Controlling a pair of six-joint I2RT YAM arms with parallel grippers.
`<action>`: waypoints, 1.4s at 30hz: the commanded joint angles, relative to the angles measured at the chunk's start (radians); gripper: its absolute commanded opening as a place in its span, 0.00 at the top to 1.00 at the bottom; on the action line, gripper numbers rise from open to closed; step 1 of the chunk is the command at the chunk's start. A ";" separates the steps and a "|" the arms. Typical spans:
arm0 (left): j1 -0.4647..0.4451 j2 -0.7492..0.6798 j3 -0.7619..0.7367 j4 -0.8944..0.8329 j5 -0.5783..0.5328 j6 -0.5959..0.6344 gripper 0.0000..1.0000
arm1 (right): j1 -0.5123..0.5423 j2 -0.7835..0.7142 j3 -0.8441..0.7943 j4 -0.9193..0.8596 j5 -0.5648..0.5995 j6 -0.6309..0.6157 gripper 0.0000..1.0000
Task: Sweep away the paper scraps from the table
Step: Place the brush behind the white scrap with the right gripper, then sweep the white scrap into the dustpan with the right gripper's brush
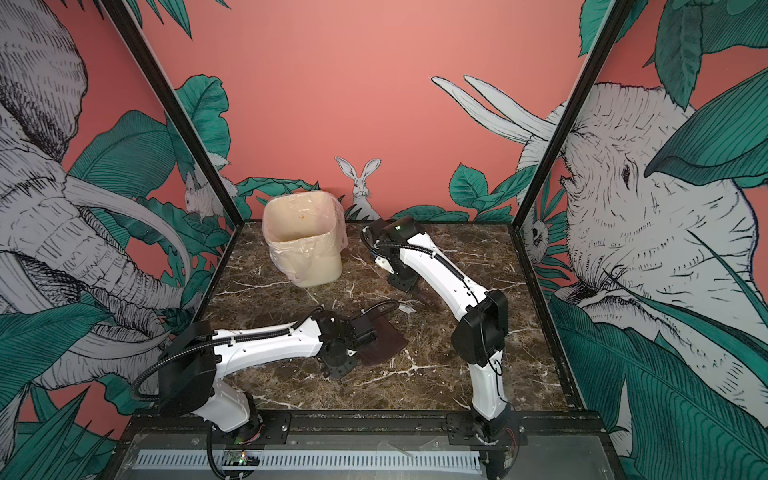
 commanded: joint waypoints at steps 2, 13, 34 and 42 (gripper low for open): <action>0.027 0.010 0.041 -0.024 0.047 0.017 1.00 | 0.002 -0.018 -0.026 -0.052 -0.032 0.022 1.00; 0.067 0.067 0.091 -0.075 0.063 0.056 1.00 | 0.020 -0.041 -0.029 -0.060 -0.117 0.038 1.00; 0.077 0.112 0.099 -0.079 0.028 0.072 1.00 | 0.068 -0.121 -0.003 -0.094 -0.145 0.079 1.00; 0.079 0.111 0.102 -0.076 0.020 0.076 1.00 | 0.039 -0.097 -0.019 -0.089 -0.109 0.101 1.00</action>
